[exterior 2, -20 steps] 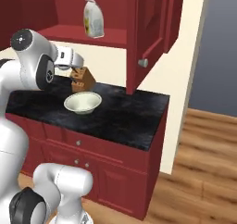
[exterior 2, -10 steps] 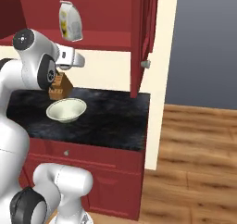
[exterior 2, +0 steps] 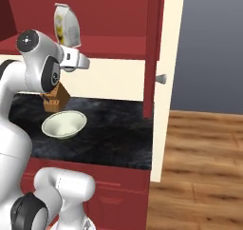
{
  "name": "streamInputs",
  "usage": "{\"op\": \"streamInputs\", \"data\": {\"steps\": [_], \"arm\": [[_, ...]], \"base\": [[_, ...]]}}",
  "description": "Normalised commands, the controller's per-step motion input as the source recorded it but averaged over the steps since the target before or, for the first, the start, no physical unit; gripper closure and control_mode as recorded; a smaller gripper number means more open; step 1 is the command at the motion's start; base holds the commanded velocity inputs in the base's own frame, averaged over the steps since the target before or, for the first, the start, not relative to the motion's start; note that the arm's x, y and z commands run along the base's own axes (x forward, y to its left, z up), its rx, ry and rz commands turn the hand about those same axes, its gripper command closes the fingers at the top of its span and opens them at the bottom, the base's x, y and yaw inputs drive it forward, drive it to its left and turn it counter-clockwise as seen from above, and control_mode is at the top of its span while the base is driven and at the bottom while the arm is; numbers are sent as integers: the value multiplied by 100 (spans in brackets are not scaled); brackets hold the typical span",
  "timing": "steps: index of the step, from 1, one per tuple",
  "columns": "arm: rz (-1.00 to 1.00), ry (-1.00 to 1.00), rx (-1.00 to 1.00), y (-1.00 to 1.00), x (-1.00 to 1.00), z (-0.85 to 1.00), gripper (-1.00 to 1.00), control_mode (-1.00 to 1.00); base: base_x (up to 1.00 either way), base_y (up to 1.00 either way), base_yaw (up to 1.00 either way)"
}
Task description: Pick the egg and butter from the fridge and place them by the bowl for mixing.
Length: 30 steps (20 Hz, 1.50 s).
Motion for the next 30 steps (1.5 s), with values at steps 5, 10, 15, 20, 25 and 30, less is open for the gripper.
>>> {"op": "streamInputs", "data": {"steps": [5, 10, 15, 20, 25, 30], "arm": [[0, 0, 0, 0, 0, 0, 100, 100], [0, 0, 0, 0, 0, 0, 100, 100], [0, 0, 0, 0, 0, -1, 100, -100], [0, 3, 0, -16, 0, -9, 100, -100], [0, 12, 0, -17, 0, -26, 100, -100], [-1, 18, 0, -13, -2, -40, 100, -100]], "base": [[34, 16, -3], [0, 0, 0], [0, 0, 0], [0, 0, 0], [0, 0, 0], [0, 0, 0]]}}
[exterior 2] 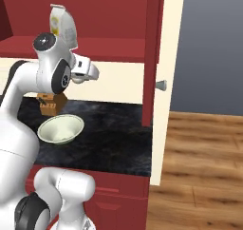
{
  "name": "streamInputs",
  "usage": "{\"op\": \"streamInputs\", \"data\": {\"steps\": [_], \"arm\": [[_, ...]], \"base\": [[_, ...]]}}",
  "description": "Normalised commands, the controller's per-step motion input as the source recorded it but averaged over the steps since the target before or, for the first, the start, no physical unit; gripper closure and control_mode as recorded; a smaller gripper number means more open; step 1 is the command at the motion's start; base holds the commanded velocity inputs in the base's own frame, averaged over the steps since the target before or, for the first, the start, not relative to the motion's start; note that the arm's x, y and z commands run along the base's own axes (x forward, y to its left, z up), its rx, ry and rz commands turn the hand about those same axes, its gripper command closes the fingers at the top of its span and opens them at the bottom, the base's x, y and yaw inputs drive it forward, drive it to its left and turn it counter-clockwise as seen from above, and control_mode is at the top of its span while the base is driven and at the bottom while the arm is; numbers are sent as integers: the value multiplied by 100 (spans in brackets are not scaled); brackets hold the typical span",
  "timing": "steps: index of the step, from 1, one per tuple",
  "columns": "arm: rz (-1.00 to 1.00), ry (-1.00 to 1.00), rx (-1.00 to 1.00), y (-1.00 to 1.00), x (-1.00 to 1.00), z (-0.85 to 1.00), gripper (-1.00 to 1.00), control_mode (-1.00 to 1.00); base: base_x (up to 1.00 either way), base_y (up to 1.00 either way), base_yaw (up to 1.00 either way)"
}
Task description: Pick the egg and butter from the fridge and place them by the bowl for mixing.
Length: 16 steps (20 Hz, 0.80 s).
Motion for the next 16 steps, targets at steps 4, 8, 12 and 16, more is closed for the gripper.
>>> {"op": "streamInputs", "data": {"steps": [4, 8, 12, 16], "arm": [[-2, 14, 0, -12, -3, -59, 100, -100], [-1, 11, 0, -6, 0, -59, 100, -100], [0, 13, 0, -9, 7, -48, 100, -100], [0, 12, 0, -6, 16, -42, 100, -100]], "base": [[0, 0, 0], [0, 0, 0], [0, 0, 0], [0, 0, 0]]}}
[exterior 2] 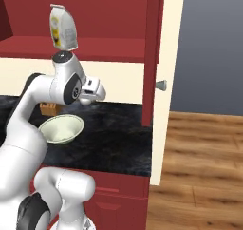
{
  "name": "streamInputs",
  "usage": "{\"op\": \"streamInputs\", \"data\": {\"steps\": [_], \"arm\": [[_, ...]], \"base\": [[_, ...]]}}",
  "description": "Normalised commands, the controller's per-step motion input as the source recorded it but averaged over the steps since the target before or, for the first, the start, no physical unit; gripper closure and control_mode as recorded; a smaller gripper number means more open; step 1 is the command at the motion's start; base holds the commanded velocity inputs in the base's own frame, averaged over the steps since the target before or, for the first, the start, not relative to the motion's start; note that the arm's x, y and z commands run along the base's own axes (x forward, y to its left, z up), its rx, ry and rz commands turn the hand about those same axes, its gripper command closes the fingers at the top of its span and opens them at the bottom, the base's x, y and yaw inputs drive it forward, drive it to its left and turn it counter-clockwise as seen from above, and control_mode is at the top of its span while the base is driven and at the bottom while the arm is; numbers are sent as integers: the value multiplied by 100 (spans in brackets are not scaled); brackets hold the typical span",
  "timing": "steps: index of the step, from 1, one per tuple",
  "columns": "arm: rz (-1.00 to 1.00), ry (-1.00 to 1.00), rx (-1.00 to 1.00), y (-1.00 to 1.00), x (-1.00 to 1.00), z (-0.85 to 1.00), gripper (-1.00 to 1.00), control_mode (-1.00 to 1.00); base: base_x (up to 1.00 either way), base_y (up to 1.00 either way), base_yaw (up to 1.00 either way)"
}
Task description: Pick the egg and butter from the fridge and place them by the bowl for mixing.
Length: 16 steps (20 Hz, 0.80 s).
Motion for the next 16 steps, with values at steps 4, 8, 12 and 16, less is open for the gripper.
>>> {"op": "streamInputs", "data": {"steps": [4, 8, 12, 16], "arm": [[0, 11, 0, -8, 22, -41, 100, -100], [0, 7, 0, -17, 6, -53, 100, -100], [0, 0, 1, -6, 20, -46, 100, -100], [0, 0, 0, -1, 25, -47, 100, -100]], "base": [[0, 0, 0], [0, 0, 0], [0, 0, 0], [0, 0, 0]]}}
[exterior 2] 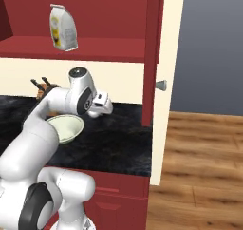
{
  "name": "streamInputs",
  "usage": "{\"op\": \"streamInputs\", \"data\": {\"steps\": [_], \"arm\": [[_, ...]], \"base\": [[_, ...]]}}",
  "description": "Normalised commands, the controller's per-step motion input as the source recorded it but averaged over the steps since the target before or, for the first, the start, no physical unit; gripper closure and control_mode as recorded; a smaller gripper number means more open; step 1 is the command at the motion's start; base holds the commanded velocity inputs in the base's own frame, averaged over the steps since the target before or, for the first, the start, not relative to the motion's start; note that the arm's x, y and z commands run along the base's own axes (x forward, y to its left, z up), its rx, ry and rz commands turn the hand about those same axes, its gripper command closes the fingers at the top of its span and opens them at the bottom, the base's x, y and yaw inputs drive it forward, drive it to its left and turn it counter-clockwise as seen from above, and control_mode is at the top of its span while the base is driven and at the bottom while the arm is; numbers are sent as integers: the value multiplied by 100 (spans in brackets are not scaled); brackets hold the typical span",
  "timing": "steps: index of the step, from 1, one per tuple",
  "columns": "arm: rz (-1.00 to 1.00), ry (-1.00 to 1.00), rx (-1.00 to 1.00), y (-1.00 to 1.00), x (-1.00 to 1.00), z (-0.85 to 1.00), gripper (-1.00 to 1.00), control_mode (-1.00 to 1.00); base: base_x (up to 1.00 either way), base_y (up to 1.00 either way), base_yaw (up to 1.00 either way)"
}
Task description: Pick the egg and butter from the fridge and place them by the bowl for mixing.
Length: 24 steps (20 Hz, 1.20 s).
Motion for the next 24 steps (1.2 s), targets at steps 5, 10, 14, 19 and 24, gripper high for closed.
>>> {"op": "streamInputs", "data": {"steps": [5, 10, 14, 19, 24], "arm": [[0, 1, 3, 0, 30, -42, 100, -100], [-1, 10, 0, -2, 20, -55, 100, -100], [-15, 19, 1, 0, 21, -50, 100, -100], [-15, 9, 8, 0, 34, -31, 100, -100], [-30, 2, 11, 5, 26, -32, 100, -100]], "base": [[0, 0, 0], [0, 0, 0], [0, 0, 0], [0, 0, 0], [0, 0, 0]]}}
